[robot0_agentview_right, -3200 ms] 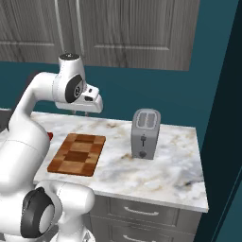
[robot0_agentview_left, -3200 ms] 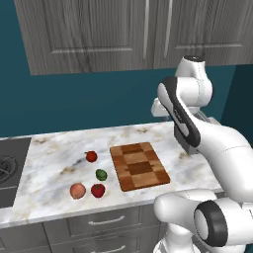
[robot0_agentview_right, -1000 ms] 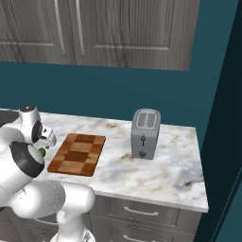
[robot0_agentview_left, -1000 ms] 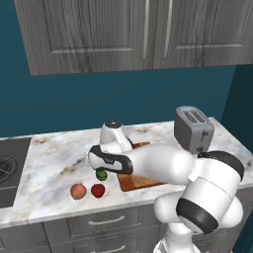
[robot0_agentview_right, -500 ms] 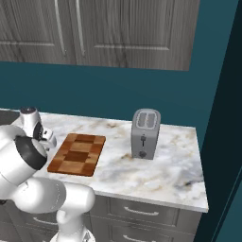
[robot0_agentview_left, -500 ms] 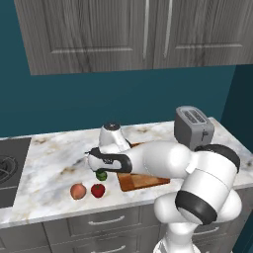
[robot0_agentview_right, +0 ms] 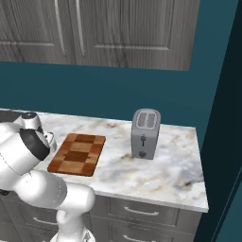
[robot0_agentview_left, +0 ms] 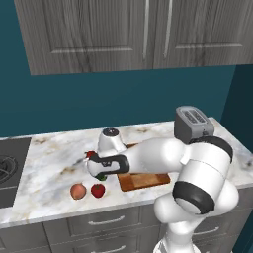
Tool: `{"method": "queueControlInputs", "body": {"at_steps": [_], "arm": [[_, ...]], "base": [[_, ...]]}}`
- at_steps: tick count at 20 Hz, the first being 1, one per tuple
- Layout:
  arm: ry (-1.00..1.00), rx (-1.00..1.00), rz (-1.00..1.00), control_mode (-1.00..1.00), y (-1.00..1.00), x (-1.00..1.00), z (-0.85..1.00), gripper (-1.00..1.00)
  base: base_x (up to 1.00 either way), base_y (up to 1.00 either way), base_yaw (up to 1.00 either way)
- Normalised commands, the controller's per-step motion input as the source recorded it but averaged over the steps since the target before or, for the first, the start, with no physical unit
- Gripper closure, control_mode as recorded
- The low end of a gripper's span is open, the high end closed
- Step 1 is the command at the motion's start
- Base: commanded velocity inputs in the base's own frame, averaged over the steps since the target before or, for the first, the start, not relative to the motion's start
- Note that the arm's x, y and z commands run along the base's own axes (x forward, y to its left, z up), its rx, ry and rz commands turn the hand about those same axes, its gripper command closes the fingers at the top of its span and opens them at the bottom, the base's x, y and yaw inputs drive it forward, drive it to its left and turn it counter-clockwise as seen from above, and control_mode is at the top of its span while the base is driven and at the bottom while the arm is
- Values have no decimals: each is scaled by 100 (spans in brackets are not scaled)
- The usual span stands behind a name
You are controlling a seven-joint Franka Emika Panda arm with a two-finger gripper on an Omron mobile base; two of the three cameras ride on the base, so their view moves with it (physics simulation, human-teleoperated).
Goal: Place the avocado, onion, tomato, and bell pepper on the cutting board.
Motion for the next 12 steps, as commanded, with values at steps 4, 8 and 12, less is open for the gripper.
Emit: {"method": "queueControlInputs", "body": {"at_steps": [4,8,12], "arm": [[0,0,0,-100,19,16,-23,-100],[0,0,0,-100,13,17,-26,-100],[0,-1,0,-100,0,2,-3,100]], "base": [[0,0,0],[0,0,0],[0,0,0]]}}
